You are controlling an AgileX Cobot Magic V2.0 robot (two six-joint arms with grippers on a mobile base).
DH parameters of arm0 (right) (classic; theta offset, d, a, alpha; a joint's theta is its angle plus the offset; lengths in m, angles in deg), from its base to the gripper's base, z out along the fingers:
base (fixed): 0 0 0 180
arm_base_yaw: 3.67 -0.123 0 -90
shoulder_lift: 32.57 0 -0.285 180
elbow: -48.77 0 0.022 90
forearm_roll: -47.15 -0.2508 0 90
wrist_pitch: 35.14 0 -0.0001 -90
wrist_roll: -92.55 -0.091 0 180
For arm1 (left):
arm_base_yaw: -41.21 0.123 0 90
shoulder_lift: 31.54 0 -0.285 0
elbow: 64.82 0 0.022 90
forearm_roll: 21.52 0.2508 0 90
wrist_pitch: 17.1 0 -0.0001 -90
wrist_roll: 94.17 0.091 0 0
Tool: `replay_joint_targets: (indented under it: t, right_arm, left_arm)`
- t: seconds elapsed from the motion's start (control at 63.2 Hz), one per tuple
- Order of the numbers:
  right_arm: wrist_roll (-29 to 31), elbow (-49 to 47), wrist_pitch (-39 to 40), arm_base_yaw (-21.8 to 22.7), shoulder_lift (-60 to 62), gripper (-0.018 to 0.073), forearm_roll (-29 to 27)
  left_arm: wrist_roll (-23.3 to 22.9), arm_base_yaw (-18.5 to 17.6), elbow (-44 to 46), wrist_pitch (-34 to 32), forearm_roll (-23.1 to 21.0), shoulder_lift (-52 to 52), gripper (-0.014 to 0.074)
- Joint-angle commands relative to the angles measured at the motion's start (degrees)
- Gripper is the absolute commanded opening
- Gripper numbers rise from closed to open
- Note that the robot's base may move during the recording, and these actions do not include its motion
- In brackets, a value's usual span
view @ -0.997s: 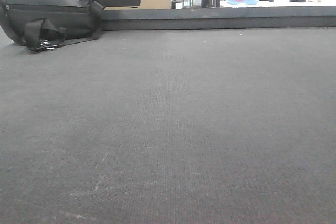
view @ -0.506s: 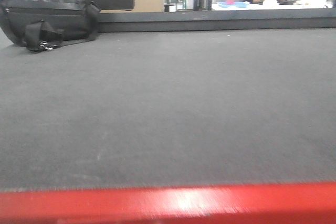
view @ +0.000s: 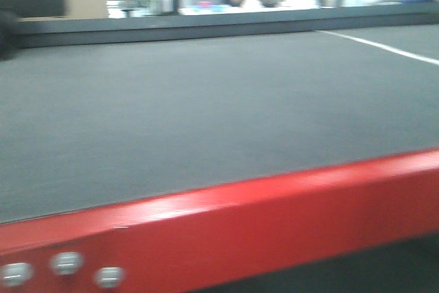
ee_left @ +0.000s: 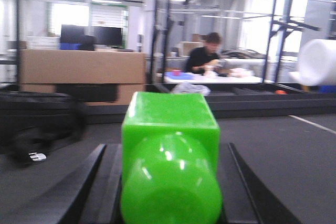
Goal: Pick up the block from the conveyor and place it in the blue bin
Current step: 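Drive away from the conveyor holding both blocks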
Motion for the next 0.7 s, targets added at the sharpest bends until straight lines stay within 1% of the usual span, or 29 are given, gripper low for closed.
replay_joint_targets:
  t: [0.0,0.68]
  right_arm:
    - [0.32,-0.38,1.35,-0.01,0.18,-0.0162,0.49]
    - [0.32,-0.38,1.35,-0.01,0.18,-0.0162,0.49]
  left_arm:
    - [-0.10,-0.02,0.00,-0.67,-0.38,0.22,-0.0111]
    - [-0.10,-0.02,0.00,-0.67,-0.38,0.22,-0.0111]
